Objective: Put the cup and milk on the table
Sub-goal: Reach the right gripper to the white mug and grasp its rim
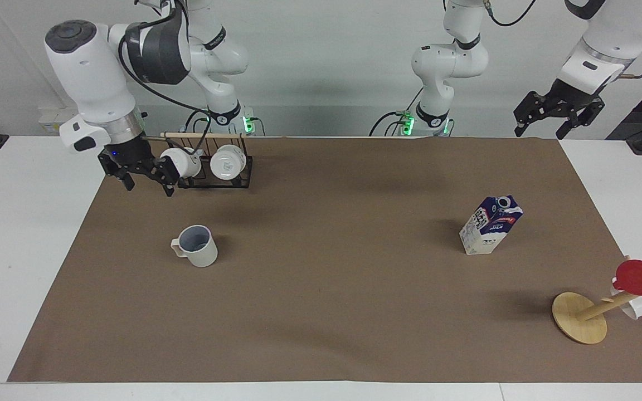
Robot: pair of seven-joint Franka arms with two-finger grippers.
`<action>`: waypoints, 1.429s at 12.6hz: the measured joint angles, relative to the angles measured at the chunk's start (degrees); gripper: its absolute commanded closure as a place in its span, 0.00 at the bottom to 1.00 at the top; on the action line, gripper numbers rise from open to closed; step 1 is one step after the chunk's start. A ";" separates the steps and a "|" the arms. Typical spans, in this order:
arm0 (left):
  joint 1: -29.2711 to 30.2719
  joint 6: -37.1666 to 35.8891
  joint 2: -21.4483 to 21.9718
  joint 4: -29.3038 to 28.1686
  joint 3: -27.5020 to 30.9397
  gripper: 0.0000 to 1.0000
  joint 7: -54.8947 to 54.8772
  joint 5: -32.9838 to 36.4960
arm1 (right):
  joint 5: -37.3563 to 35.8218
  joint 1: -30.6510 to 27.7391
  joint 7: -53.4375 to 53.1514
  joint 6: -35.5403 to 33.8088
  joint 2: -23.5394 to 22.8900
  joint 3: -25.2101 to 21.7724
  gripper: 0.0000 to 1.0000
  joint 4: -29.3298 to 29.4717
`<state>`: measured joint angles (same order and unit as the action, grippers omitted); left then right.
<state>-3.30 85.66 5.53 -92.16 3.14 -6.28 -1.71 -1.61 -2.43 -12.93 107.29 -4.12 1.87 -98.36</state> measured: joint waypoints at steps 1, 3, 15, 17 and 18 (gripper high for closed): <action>0.00 0.00 0.00 0.00 0.00 0.00 0.00 0.00 | 0.00 0.07 -2.93 1.16 -0.52 0.01 0.00 -1.27; 0.00 0.00 0.00 0.00 0.00 0.00 0.00 0.00 | 0.01 0.17 -9.06 1.91 -1.36 0.07 0.00 -3.69; 0.00 0.00 0.00 0.00 0.00 0.00 0.00 0.00 | 0.04 0.35 -23.38 7.28 -5.38 0.07 0.14 -9.44; 0.00 0.00 0.00 0.00 0.00 0.00 0.00 0.00 | 0.14 0.33 -24.07 7.32 -6.30 0.06 0.20 -9.83; 0.00 0.00 0.00 0.00 0.00 0.00 0.00 0.00 | 0.37 0.27 -24.18 7.81 -7.03 0.00 0.25 -10.02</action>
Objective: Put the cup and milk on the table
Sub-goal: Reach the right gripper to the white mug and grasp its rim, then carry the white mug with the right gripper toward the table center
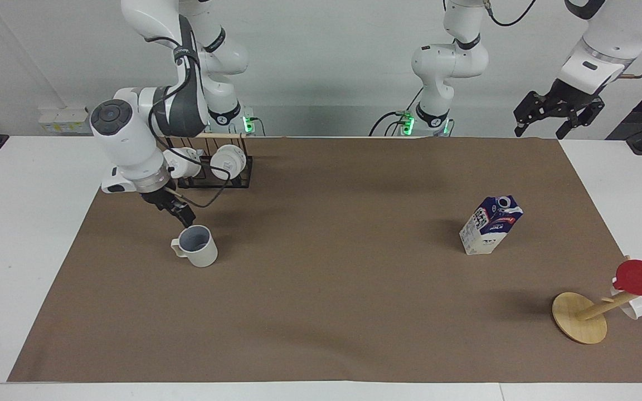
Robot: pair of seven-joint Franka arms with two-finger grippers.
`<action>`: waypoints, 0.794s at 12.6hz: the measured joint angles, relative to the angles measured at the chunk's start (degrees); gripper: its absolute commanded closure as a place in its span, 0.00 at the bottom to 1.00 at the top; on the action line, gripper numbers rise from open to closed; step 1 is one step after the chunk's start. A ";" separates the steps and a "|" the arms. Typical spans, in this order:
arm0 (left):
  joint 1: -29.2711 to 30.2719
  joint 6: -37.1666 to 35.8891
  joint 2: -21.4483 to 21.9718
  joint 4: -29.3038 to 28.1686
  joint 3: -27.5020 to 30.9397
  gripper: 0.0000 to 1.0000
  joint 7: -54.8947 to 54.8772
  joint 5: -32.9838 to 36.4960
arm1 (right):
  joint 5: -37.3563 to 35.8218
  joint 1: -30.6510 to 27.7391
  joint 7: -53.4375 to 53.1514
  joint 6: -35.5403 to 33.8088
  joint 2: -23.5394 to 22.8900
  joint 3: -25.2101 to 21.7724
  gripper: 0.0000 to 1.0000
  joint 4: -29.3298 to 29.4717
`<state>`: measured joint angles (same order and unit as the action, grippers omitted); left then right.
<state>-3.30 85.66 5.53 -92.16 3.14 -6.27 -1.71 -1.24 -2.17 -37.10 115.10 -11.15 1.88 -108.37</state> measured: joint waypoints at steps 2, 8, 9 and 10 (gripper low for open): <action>0.00 0.00 0.00 0.00 0.00 0.00 0.00 0.00 | 1.17 -0.28 -0.29 2.67 -1.48 -0.05 0.26 -0.40; 0.00 0.00 0.00 0.00 0.00 0.00 0.00 0.00 | 1.92 -0.29 -1.73 4.71 -3.00 -0.04 1.00 -1.23; 0.00 0.00 0.00 0.00 0.00 0.00 0.00 0.00 | 1.98 -0.26 -1.80 4.71 -3.00 -0.01 1.00 -1.23; 0.00 0.00 0.00 0.00 0.00 0.00 0.00 0.00 | 2.01 -0.23 -1.85 4.71 -3.00 0.03 1.00 -1.23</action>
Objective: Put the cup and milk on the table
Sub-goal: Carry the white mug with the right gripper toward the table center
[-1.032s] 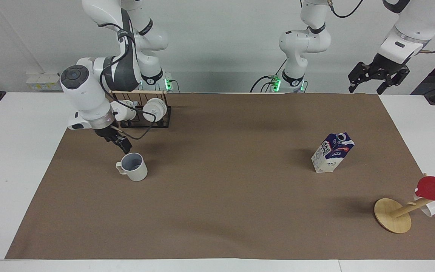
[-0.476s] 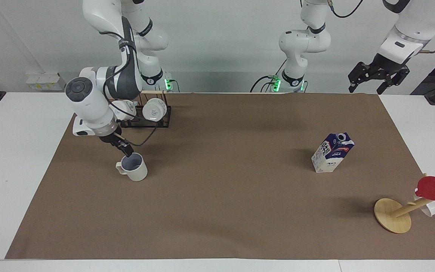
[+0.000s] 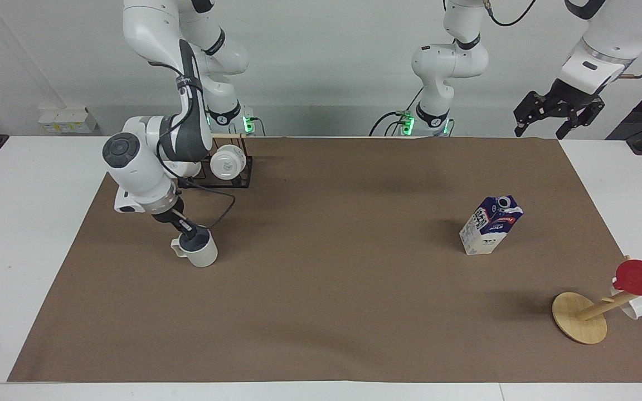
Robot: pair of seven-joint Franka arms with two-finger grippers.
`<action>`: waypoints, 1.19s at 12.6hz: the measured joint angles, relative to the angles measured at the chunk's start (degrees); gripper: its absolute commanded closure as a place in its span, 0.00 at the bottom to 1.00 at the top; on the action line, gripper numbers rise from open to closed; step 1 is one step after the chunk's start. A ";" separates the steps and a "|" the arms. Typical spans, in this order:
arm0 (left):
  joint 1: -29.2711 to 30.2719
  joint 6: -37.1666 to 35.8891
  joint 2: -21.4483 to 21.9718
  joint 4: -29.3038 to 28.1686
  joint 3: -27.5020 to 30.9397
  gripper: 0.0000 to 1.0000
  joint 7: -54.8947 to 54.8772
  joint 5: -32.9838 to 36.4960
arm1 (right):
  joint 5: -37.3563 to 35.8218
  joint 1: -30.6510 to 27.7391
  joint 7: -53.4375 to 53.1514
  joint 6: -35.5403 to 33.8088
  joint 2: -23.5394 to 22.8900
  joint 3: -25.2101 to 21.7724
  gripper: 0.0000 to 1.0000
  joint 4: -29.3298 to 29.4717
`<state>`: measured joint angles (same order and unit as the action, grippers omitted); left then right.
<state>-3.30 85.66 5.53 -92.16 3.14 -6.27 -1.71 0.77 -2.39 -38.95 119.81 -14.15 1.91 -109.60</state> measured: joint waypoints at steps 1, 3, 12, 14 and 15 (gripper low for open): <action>0.00 0.00 0.00 0.00 0.00 0.00 0.00 0.00 | 0.01 0.04 -0.02 0.06 0.00 0.03 1.00 0.01; 0.00 0.00 0.00 0.00 0.00 0.00 0.00 0.00 | 0.35 0.12 -0.38 0.28 0.31 0.18 1.00 0.37; 0.00 0.00 0.00 0.00 0.00 0.00 0.01 0.00 | 0.26 8.74 -16.07 -2.80 1.84 7.03 1.00 6.45; 0.00 0.00 0.00 0.00 0.00 0.00 0.01 0.00 | 0.29 11.71 -18.86 -2.80 1.81 7.09 1.00 8.11; 0.00 0.00 0.00 0.00 0.00 0.00 0.01 0.00 | 0.30 12.98 -20.79 -2.80 1.71 7.12 1.00 8.74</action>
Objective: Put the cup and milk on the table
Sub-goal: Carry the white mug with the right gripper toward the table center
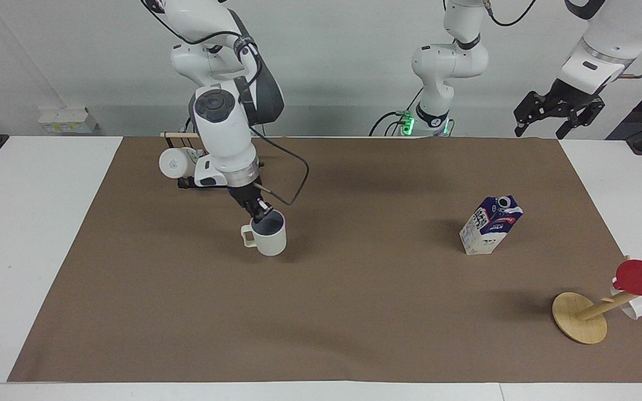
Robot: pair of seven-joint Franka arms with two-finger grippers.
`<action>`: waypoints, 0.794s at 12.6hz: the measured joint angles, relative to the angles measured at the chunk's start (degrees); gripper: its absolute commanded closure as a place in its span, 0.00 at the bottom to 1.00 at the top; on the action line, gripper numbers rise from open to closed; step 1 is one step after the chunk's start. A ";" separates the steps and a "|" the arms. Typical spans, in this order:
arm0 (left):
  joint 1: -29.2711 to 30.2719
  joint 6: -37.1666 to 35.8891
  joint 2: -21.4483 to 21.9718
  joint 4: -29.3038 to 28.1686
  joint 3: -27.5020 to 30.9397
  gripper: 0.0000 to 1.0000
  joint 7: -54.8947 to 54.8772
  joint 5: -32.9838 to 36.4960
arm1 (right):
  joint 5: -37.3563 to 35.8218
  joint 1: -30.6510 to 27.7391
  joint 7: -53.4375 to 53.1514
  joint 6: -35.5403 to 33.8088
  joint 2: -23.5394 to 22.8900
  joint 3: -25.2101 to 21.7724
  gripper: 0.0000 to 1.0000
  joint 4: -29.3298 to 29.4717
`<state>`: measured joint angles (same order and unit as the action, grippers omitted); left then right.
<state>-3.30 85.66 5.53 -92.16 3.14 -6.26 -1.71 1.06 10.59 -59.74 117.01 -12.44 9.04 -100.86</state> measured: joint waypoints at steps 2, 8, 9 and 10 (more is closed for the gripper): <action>0.00 0.00 0.00 0.00 0.00 0.00 0.00 0.00 | 0.11 2.63 -2.73 0.01 -0.66 0.05 1.00 0.55; 0.00 0.00 0.00 0.00 0.00 0.00 0.00 0.00 | 1.79 8.67 -10.60 4.11 -4.00 0.08 1.00 0.85; 0.00 0.00 0.00 0.00 0.00 0.00 0.00 0.00 | 1.79 9.20 -11.79 4.86 -4.67 0.08 1.00 0.87; 0.00 0.00 0.00 0.00 0.00 0.00 0.00 0.00 | 1.79 9.91 -12.98 5.77 -5.48 0.08 1.00 0.87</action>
<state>-3.30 85.66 5.53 -92.16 3.14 -6.26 -1.71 2.86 20.50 -72.72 122.79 -17.92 9.12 -99.99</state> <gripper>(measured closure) 0.000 0.960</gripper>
